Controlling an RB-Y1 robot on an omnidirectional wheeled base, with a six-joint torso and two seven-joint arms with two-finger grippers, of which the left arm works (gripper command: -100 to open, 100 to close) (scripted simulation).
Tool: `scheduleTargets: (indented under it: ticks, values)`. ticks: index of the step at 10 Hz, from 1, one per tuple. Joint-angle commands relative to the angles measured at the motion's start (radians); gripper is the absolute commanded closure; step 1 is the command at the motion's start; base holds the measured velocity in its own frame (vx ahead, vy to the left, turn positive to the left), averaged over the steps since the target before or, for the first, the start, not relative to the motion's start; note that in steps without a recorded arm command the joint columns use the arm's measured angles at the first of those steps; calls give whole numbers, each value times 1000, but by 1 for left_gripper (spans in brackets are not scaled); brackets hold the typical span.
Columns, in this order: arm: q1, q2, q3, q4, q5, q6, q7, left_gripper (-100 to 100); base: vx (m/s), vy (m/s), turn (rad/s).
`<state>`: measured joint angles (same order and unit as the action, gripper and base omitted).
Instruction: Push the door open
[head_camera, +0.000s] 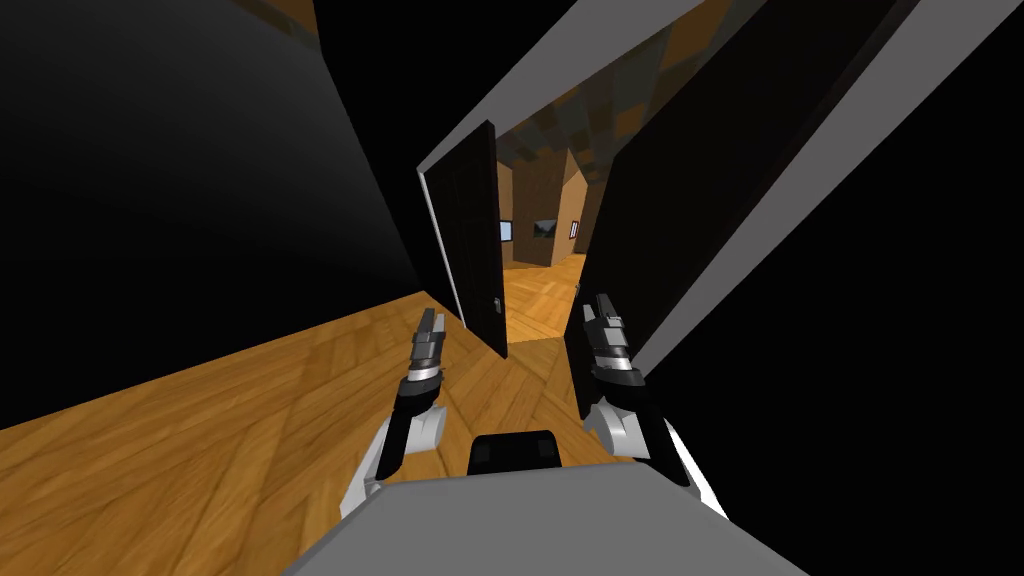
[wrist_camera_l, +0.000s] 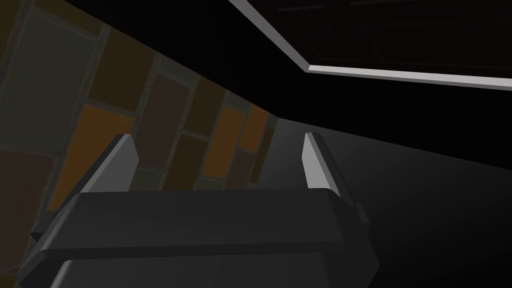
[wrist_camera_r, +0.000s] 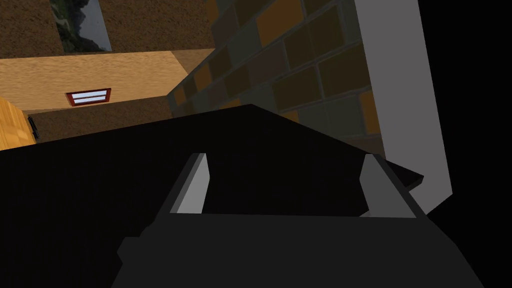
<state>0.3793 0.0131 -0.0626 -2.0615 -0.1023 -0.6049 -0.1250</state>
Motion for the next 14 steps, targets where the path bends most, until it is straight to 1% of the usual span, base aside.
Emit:
scheduleTargets:
  ticks: [1,5,6,8,9,11,12,13,14]
  values:
    - [-16,6,-1,43,3,-3,4,-100,93,65,-126]
    - [-65,23,1,172,13,-20,17,-100,81,79,-146]
    - [-65,23,1,173,13,-20,17,-100,55,69,-35]
    - [-92,30,2,243,19,-29,25,-100,62,63,-133]
    - [-92,30,2,245,19,-29,25,-100,54,57,-52]
    - [-120,36,4,309,24,-38,32,-100,49,72,-134]
    - [-120,36,4,318,24,-38,32,-100,42,59,-54]
    - [-134,39,4,357,27,-43,36,-100,36,67,-74]
    - [-134,39,4,357,27,-43,36,-100,36,59,-80]
